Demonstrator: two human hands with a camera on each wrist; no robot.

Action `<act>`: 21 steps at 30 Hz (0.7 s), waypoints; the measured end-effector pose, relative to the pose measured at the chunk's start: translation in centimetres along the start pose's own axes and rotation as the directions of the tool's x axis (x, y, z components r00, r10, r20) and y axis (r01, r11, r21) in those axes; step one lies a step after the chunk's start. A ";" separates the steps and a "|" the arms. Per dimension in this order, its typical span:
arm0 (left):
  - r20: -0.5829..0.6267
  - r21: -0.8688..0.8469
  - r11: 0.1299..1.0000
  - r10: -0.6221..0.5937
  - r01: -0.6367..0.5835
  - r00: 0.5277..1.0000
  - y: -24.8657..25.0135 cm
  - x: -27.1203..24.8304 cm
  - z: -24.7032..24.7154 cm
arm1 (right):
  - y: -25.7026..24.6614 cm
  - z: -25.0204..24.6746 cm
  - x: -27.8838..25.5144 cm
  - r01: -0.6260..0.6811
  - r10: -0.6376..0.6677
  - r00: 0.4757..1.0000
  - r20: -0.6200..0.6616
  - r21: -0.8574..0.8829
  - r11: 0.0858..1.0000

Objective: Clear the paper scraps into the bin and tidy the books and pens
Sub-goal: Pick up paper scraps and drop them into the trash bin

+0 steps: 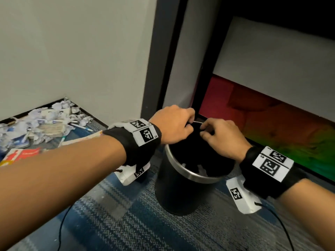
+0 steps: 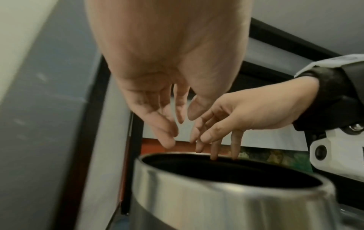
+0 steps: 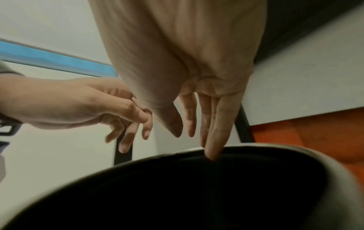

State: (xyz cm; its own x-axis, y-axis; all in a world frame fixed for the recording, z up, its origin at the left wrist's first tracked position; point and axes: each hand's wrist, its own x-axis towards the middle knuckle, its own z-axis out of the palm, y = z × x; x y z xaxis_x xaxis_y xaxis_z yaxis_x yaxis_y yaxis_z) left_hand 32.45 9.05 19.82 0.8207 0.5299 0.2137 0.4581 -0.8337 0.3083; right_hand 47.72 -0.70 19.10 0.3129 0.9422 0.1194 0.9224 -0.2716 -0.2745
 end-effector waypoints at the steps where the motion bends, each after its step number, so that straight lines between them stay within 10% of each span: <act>1: 0.021 0.002 0.999 -0.033 0.033 0.999 -0.8 -0.7 -1.0 | -1.4 -0.3 0.0 0.043 -0.043 0.999 -0.027 -0.013 0.999; 7: 0.126 0.181 0.974 -0.159 0.135 0.979 -8.2 -7.6 -6.1 | -13.8 0.3 0.8 0.269 -0.269 0.963 0.002 -0.078 0.960; 14: 0.090 0.312 0.874 -0.419 0.374 0.904 -20.9 -19.7 -10.3 | -30.2 8.6 5.2 0.548 -0.453 0.792 0.409 -0.150 0.823; 21: 0.247 0.382 0.656 -0.751 0.651 0.612 -30.5 -34.5 -11.6 | -45.0 18.3 4.7 0.779 -0.499 0.461 0.734 -0.065 0.623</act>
State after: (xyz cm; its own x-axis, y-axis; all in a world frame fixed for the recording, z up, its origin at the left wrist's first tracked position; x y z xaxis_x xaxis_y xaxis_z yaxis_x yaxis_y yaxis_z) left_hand -13.75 17.99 13.83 0.2424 0.9123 -0.3301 0.9652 -0.2612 -0.0131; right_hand 3.56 19.54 14.52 -0.4824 0.7137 -0.5078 0.8336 0.5522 -0.0159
